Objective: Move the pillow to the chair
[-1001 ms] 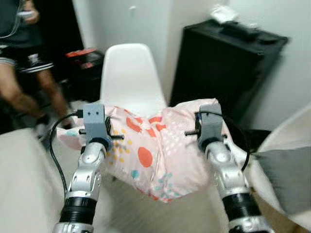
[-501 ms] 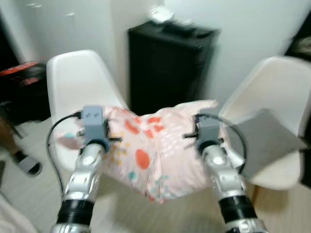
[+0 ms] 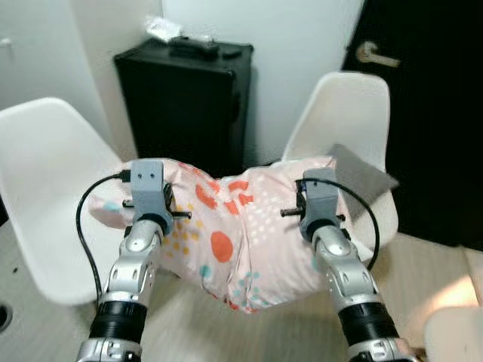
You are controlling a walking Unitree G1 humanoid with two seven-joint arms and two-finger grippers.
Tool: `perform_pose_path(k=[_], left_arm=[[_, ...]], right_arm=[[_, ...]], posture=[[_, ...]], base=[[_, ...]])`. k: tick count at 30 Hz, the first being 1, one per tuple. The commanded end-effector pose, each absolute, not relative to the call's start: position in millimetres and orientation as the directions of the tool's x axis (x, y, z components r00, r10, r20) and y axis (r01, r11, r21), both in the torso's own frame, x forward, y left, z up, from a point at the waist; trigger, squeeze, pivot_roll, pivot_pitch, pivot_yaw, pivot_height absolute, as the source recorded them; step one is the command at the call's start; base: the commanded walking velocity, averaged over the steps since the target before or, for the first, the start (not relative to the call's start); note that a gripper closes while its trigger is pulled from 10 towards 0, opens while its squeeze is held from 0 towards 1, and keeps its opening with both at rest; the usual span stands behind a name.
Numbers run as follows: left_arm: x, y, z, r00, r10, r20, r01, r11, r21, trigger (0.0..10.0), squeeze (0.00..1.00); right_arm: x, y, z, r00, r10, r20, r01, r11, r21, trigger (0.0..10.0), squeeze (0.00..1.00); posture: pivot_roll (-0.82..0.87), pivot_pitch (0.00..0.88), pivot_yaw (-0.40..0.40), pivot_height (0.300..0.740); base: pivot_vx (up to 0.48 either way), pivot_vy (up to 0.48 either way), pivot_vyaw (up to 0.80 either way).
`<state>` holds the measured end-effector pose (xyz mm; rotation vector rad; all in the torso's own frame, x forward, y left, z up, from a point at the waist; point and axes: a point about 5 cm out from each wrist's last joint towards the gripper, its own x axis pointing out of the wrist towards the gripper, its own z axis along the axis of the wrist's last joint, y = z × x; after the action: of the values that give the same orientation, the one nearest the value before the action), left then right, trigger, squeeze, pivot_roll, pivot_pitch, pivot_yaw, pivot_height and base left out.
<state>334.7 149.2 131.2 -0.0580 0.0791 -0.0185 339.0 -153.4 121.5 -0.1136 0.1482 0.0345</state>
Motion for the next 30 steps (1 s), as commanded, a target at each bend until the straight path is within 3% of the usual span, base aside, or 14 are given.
perform_pose_path(k=[1, 30], left_arm=[[333, 145, 130, 0.997, -0.032, -0.075, 0.029, 0.999, -0.041, 10.0, 0.00], [336, 145, 138, 0.998, -0.026, -0.063, 0.023, 0.999, -0.042, 10.0, 0.00]], right_arm=[[343, -152, 135, 0.995, 0.010, -0.099, -0.017, 0.997, -0.072, 10.0, 0.00], [344, -143, 128, 0.991, 0.038, -0.130, -0.051, 0.994, -0.099, 10.0, 0.00]], posture=[[0.01, 0.000, 0.029, 0.740], [0.04, 0.053, 0.027, 0.740]], base=[[0.000, 0.000, -0.80], [0.000, 0.000, -0.80]])
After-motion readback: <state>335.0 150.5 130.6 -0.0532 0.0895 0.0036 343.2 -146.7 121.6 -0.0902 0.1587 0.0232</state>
